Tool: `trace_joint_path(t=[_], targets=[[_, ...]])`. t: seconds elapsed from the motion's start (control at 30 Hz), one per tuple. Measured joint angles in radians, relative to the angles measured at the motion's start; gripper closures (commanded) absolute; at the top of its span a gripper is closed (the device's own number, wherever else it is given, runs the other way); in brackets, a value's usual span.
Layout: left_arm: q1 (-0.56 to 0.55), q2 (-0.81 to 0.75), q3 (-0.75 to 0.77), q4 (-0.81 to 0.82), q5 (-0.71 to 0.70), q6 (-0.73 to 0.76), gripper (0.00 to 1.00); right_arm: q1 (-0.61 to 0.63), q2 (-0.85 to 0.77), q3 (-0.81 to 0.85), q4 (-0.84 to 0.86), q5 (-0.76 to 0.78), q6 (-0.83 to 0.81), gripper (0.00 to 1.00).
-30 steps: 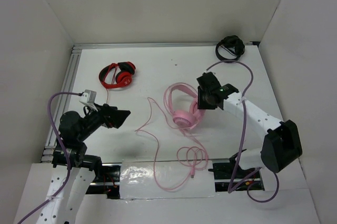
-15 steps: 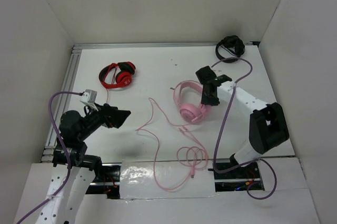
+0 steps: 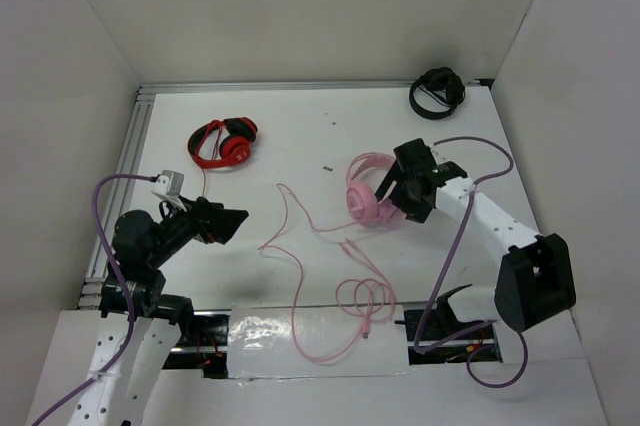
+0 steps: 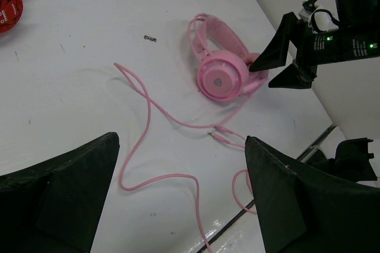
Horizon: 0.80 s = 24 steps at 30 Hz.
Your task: Wrap the headphones
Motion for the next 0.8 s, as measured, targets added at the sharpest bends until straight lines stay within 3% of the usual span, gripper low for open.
trace_joint_path(t=[0.03,0.3,0.47,0.6,0.8], targets=[[0.0,0.0,0.0,0.0,0.0,0.0,0.01,0.006,-0.01,0.0,0.005,-0.012,-0.008,0.0],[0.0,0.0,0.0,0.0,0.001,0.0,0.01,0.004,-0.161,0.024,0.01,-0.016,-0.093,0.0],[0.0,0.0,0.0,0.001,0.013,0.005,0.01,-0.055,-0.177,0.098,0.064,-0.027,-0.432,0.0],[0.0,0.001,-0.01,0.016,0.038,0.008,0.01,-0.055,-0.072,0.163,0.158,-0.02,-0.723,0.0],[0.0,0.011,-0.016,0.014,0.045,0.009,0.01,-0.082,0.286,0.37,0.207,-0.097,-1.1,0.0]])
